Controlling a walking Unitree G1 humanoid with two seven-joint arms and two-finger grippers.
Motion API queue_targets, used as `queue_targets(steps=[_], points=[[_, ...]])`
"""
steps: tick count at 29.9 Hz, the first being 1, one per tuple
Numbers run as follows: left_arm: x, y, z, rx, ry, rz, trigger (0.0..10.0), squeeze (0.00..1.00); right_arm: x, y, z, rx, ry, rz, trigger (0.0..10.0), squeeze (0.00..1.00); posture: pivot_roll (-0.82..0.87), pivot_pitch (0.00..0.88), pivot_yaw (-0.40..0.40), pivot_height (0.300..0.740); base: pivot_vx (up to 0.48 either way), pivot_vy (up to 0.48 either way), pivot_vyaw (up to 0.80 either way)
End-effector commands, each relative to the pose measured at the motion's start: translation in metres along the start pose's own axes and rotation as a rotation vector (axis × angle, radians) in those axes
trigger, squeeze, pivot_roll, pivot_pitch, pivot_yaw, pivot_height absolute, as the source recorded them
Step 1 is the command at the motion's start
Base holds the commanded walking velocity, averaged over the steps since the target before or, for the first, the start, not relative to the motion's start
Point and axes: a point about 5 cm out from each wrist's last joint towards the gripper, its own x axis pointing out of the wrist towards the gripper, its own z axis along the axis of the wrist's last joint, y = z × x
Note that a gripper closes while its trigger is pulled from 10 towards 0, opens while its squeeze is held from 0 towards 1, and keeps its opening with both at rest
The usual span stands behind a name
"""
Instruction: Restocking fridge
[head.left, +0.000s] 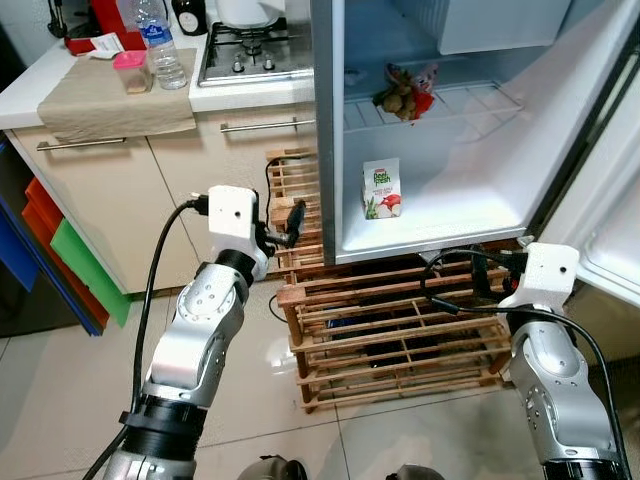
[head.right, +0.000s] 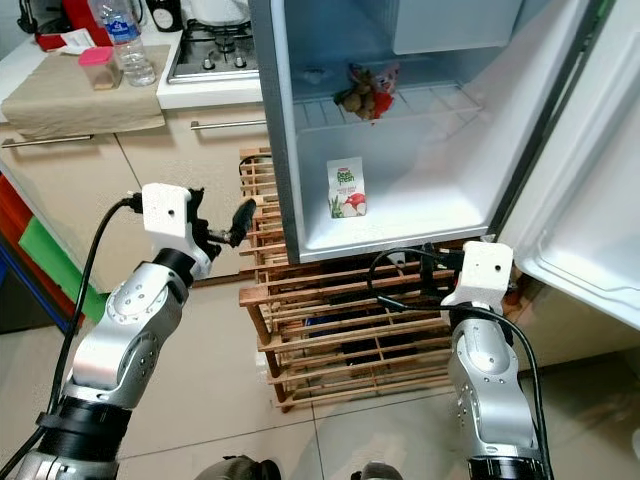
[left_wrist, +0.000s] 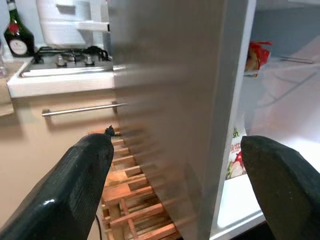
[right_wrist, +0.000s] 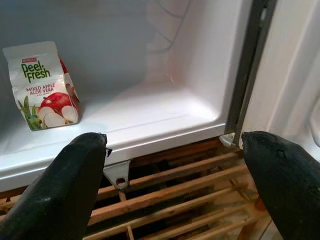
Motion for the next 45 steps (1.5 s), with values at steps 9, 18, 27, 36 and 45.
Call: queue_targets(steps=[9, 18, 27, 36, 45], points=[[0.0, 0.001, -0.007, -0.006, 0.014, 0.025, 10.0, 0.0, -0.001, 0.007, 0.003, -0.094, -0.043, 0.046, 10.0, 0.0, -0.12, 0.0, 0.088, 0.74, -0.3, 0.0, 0.0], [-0.004, 0.007, -0.01, 0.013, 0.02, 0.065, 10.0, 0.0, -0.002, 0.012, 0.0, -0.092, -0.035, 0.072, 10.0, 0.0, -0.11, 0.0, 0.078, 0.74, -0.288, -0.109, 0.0], [-0.006, -0.001, -0.008, -0.015, -0.005, -0.017, 10.0, 0.0, -0.006, 0.008, -0.008, -0.114, -0.011, 0.067, 10.0, 0.0, -0.12, 0.0, 0.088, 0.74, 0.204, -0.244, 0.0], [-0.004, 0.0, -0.01, -0.036, 0.004, -0.011, 10.0, 0.0, -0.022, 0.004, -0.014, -0.155, -0.008, 0.097, 10.0, 0.0, -0.14, 0.0, 0.088, 0.74, 0.329, -0.345, 0.0], [-0.003, -0.007, -0.011, -0.019, -0.002, -0.053, 10.0, 0.0, -0.029, -0.01, -0.023, -0.155, 0.036, 0.05, 10.0, 0.0, -0.16, 0.0, 0.107, 0.74, 0.336, -0.339, 0.0]])
